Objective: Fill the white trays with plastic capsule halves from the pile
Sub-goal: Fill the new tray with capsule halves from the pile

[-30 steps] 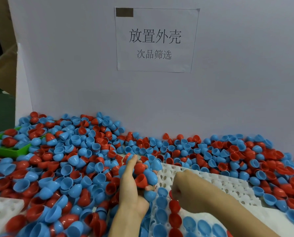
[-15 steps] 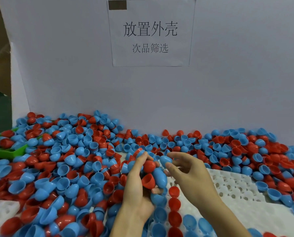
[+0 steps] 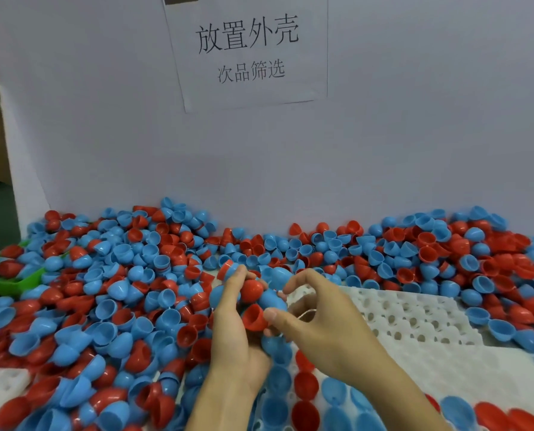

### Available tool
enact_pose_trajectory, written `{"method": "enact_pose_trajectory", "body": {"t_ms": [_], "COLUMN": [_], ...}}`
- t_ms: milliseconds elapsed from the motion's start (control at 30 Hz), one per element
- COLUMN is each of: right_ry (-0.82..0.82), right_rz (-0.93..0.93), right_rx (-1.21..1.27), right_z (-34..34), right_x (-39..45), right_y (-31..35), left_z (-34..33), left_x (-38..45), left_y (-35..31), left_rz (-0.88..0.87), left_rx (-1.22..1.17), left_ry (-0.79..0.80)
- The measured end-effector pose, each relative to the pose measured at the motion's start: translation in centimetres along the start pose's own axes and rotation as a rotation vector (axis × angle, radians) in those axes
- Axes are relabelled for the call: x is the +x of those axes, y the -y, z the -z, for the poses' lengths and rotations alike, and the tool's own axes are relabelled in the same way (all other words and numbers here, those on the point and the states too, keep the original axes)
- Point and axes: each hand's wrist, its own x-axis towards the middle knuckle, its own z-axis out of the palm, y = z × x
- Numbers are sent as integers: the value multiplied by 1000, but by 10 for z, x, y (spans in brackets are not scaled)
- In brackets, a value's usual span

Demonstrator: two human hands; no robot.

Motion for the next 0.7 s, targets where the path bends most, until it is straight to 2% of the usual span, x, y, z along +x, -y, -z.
{"method": "enact_pose_trajectory", "body": {"t_ms": [167,267,533,700], "right_ry": [-28,-44,-7,-58], "right_rz": [-27,-11,-53,-34], "right_rx": [113,68,265,160], "right_z": [6,9,19,24], "right_x": [0,1,0,1], "right_y": [-3,-6,-6,-7], "left_z": [-9,-10,2,-1], "left_x": [0,2,-6,-9], "left_y": [0,0,0,0], "left_rz": [-10,-42,-5,-18], "left_rx": [23,30,4,31], "left_ry": [-64,-123,-69,-20]}}
